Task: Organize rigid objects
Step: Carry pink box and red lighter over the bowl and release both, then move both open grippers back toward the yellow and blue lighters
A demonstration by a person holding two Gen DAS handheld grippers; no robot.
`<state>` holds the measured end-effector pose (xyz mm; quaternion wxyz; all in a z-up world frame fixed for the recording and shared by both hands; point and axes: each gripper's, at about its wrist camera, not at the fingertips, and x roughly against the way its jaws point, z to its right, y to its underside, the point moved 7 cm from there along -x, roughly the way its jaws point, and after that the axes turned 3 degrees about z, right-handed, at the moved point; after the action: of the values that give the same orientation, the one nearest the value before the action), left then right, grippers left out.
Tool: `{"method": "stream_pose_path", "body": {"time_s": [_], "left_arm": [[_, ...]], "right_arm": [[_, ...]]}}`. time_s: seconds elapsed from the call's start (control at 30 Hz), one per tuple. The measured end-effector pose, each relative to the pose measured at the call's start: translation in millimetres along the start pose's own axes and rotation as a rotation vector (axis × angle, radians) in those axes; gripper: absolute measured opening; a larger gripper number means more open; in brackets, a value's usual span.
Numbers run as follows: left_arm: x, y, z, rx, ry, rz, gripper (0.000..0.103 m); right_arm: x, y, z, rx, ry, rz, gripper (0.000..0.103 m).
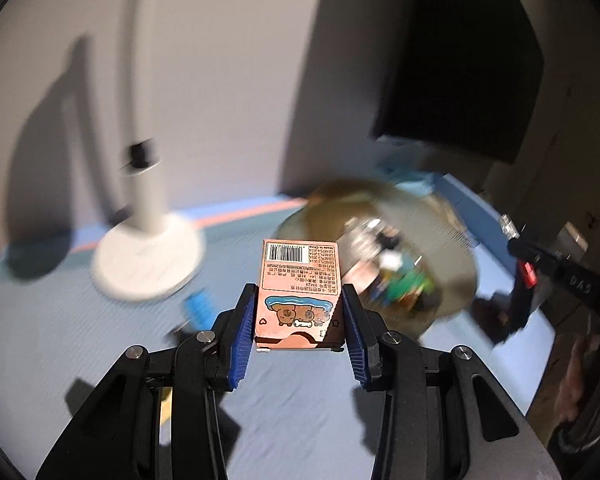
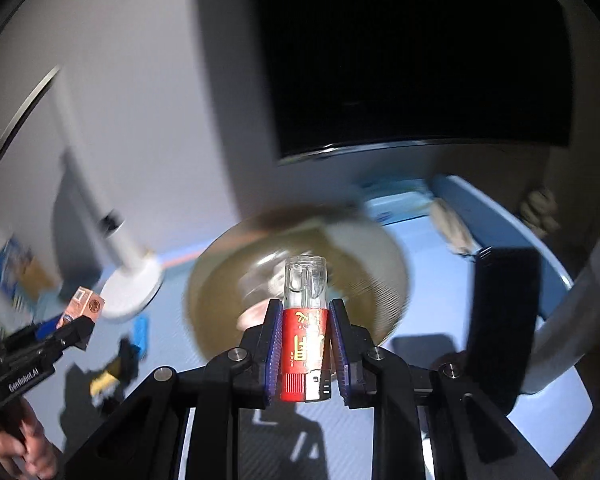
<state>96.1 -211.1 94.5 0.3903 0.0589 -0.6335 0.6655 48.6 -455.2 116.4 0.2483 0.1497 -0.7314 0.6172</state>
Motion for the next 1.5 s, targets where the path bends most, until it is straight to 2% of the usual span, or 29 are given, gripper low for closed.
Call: {"method": "stream_pose_path", "body": {"time_s": [0.1, 0.27, 0.43, 0.47, 0.5, 0.53, 0.57, 0.6, 0.67, 0.8, 0.9, 0.97, 1.03, 1.07, 1.1, 1.23, 1.37, 1.5], "left_arm": [[-35, -10, 24, 0.002, 0.058, -0.036, 0.038], [-82, 5, 50, -0.014, 0.095, -0.116, 0.038], [-101, 10, 64, -0.029, 0.119, -0.147, 0.04], [-100, 8, 66, -0.028, 0.131, -0.146, 0.048], [-99, 6, 67, -0.024, 0.139, -0.138, 0.051], [-95, 3, 67, -0.02, 0.147, -0.123, 0.059], [-87, -1, 63, -0.015, 0.145, -0.102, 0.075], [-77, -5, 58, -0.009, 0.136, -0.069, 0.08], [-52, -13, 46, -0.005, 0.113, 0.01, 0.081], [-2, -16, 13, 0.003, 0.024, 0.097, 0.081], [42, -9, -18, 0.033, -0.045, 0.151, 0.084], [67, -2, -42, 0.063, -0.094, 0.177, 0.09], [91, 7, -66, 0.1, -0.135, 0.192, 0.098], [103, 14, -81, 0.124, -0.16, 0.196, 0.102], [112, 23, -94, 0.143, -0.175, 0.195, 0.102], [127, 65, -146, 0.209, -0.219, 0.115, 0.102], [118, 116, -190, 0.272, -0.302, 0.022, 0.102], [102, 155, -217, 0.352, -0.303, -0.052, 0.102]], "right_arm": [[-16, -6, 20, -0.024, 0.037, -0.027, 0.022], [-53, 14, 32, -0.064, 0.029, -0.131, 0.022], [-75, 18, 33, -0.065, 0.052, -0.162, 0.023], [-79, 15, 36, -0.068, 0.056, -0.163, 0.028], [-79, 13, 37, -0.078, 0.054, -0.161, 0.037], [-77, 12, 38, -0.092, 0.047, -0.154, 0.044], [-74, 10, 38, -0.103, 0.043, -0.139, 0.055], [-69, 9, 37, -0.105, 0.042, -0.118, 0.058], [-57, 10, 34, -0.087, 0.046, -0.089, 0.058], [-35, 16, 14, -0.054, 0.012, -0.074, 0.059], [-18, 19, -13, -0.029, -0.056, -0.063, 0.06], [-5, 22, -40, 0.003, -0.107, -0.048, 0.061], [3, 27, -68, 0.042, -0.162, -0.048, 0.073], [6, 32, -84, 0.065, -0.188, -0.049, 0.085], [8, 37, -96, 0.083, -0.204, -0.048, 0.091], [-1, 76, -151, 0.17, -0.293, -0.097, 0.092], [-34, 132, -180, 0.202, -0.297, -0.202, 0.092], [-59, 163, -194, 0.17, -0.309, -0.272, 0.092]]}}
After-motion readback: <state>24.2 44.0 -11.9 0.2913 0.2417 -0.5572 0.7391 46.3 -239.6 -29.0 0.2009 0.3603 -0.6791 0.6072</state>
